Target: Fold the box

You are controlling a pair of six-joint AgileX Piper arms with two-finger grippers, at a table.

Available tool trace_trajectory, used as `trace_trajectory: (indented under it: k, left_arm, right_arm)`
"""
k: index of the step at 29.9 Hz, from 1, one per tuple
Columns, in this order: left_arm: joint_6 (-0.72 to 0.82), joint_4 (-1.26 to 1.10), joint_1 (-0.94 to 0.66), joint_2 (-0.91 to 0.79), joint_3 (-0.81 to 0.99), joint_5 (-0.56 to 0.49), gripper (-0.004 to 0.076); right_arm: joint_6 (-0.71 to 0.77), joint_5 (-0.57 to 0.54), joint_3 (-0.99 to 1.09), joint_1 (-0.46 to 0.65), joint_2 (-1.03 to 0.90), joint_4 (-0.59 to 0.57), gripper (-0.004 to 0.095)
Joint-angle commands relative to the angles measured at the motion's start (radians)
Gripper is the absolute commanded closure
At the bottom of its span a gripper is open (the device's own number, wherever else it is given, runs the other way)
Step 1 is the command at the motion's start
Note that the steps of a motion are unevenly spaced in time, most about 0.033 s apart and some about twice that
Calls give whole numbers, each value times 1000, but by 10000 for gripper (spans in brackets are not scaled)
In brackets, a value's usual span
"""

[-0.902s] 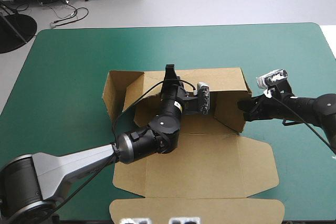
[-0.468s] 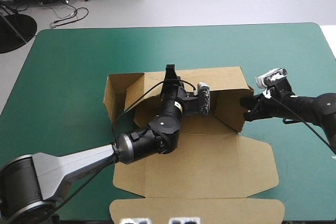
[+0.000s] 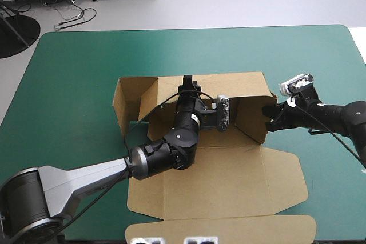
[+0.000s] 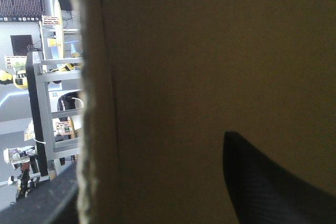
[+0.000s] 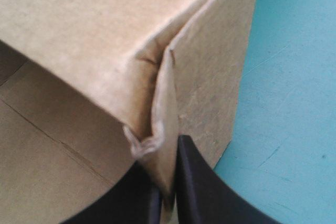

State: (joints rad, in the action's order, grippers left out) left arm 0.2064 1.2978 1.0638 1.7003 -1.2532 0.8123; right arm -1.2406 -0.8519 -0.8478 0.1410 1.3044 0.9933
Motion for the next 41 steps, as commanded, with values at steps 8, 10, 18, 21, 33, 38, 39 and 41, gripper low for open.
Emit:
trace_trajectory:
  k: [8,10,18,21,33,38,39,41]
  left_arm:
    - [0,49,15,-40,-18,59,325]
    - [4,56,30,-52,-18,63,346]
    - [78,90,97,-137,-18,71,404]
    - [78,93,100,-158,-18,77,409]
    - [90,-10,187,-215,-18,149,409]
    - [91,-29,277,-243,-18,169,409]
    - [91,-21,286,-247,-18,174,409]
    - [93,9,290,-268,-18,175,413]
  right_arm:
    - [15,-18,-26,5,-17,2,917]
    - [17,-20,-26,5,-17,-7,916]
    - [24,-18,-26,5,-17,-12,917]
    - [24,-18,-26,5,-17,-12,917]
    - [36,7,-26,5,-17,-12,917]
    - [51,28,-26,5,-17,-12,917]
    - [51,28,-26,5,-17,-12,917]
    - [51,32,-26,5,-17,-14,917]
